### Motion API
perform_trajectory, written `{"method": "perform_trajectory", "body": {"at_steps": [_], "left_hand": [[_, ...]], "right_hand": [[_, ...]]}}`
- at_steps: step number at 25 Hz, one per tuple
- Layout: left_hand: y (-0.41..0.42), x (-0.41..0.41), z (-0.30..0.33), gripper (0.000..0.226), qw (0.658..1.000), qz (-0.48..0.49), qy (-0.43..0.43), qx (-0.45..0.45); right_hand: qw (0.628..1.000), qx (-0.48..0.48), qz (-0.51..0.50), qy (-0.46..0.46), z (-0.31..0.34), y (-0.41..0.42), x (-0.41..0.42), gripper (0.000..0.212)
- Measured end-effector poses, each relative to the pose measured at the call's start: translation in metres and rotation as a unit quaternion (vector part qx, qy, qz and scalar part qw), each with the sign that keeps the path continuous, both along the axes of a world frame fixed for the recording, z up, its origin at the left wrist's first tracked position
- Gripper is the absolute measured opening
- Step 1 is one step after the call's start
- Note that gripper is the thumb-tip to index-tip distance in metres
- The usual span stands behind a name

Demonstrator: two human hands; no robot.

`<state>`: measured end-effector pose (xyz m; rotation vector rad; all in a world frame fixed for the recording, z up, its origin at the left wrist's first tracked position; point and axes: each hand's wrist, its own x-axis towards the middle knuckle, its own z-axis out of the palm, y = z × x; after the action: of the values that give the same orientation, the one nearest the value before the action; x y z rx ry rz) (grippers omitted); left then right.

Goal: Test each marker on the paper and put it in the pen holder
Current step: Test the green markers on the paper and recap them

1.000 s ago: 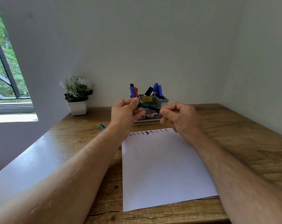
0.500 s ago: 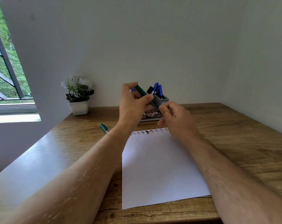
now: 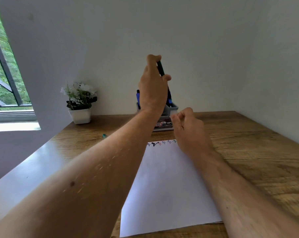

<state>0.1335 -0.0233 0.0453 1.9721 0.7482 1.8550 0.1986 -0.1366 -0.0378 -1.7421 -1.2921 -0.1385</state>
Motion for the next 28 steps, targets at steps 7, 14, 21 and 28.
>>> {"method": "perform_trajectory", "body": {"at_steps": [7,14,21,28], "left_hand": [[0.025,0.029,-0.030,0.048,0.979,0.069,0.189,-0.031],[0.026,0.024,-0.022,0.055,0.946,0.119,0.294,-0.070],[0.005,-0.046,0.003,0.040,0.879,0.168,0.404,-0.188],[0.007,-0.129,-0.024,0.046,0.759,0.250,0.521,-0.302]], "right_hand": [[1.000,0.005,-0.002,-0.015,-0.001,0.003,0.001,0.026],[1.000,0.001,0.002,-0.019,-0.002,0.006,0.003,0.027],[1.000,-0.020,-0.002,-0.014,-0.003,0.006,0.001,0.028],[0.999,-0.034,-0.006,-0.011,-0.001,0.001,0.001,0.029]]}}
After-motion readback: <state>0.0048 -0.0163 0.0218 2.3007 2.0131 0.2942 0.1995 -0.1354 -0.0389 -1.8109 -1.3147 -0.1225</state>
